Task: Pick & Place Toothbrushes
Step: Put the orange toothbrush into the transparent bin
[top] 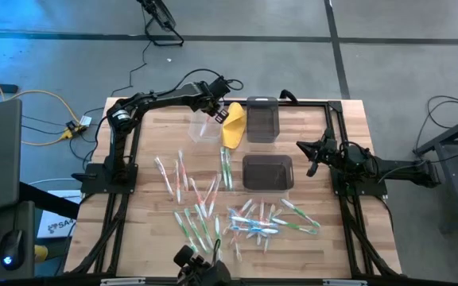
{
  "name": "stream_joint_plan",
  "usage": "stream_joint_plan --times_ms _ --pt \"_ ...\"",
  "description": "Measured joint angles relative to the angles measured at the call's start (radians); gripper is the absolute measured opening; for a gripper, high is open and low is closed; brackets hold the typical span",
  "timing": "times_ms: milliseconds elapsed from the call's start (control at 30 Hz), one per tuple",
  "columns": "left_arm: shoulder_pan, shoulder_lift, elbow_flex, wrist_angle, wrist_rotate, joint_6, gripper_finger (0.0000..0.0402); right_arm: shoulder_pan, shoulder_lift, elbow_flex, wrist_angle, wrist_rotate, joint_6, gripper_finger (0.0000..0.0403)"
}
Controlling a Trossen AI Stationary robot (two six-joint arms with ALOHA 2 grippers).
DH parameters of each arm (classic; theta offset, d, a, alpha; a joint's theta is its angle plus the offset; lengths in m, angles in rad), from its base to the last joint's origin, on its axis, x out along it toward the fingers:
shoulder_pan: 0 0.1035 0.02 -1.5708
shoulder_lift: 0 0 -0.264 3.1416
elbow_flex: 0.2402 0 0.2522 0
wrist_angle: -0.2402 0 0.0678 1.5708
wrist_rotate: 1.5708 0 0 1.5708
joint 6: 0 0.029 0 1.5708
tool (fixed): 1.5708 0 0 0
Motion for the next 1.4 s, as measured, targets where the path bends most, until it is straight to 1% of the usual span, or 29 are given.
stream_joint_plan --times_ms 100,367,500,767,833,1067,1167,1300,1400 --pt "0.0 0.0 0.0 0.0 0.0 0.0 0.0075 0.0 0.0 0.0 0.0 0.0 0.0 0.0002" --pt "0.0 -0.002 0.0 -0.009 0.0 0.0 0.0057 0.0 0.0 0.0 0.0 0.0 0.0 0.0002" --pt "0.0 -0.002 0.0 -0.015 0.0 0.032 0.0056 0.0 0.0 0.0 0.0 0.0 0.0 0.0002" --pt "0.0 -0.002 0.0 -0.051 0.001 0.035 0.0057 0.0 0.0 0.0 0.0 0.0 0.0 0.0002" --pt "0.0 -0.002 0.0 -0.056 0.002 0.051 0.0061 0.0 0.0 0.0 0.0 0.0 0.0 0.0002" --pt "0.0 -0.002 0.0 -0.043 0.001 0.053 0.0099 0.0 0.0 0.0 0.0 -0.001 0.0 0.0002" --pt "0.0 -0.002 0.0 -0.053 0.004 0.053 0.0103 0.0 0.0 0.0 0.0 -0.001 0.0 0.0002" --pt "-0.007 -0.002 0.0 -0.064 0.043 0.053 0.0104 0.0 0.0 0.0 0.0 -0.001 0.0 0.0002" --pt "-0.017 -0.008 -0.001 -0.086 0.046 0.078 0.0104 0.0 0.0 0.0 0.0 -0.002 0.0 0.0002"
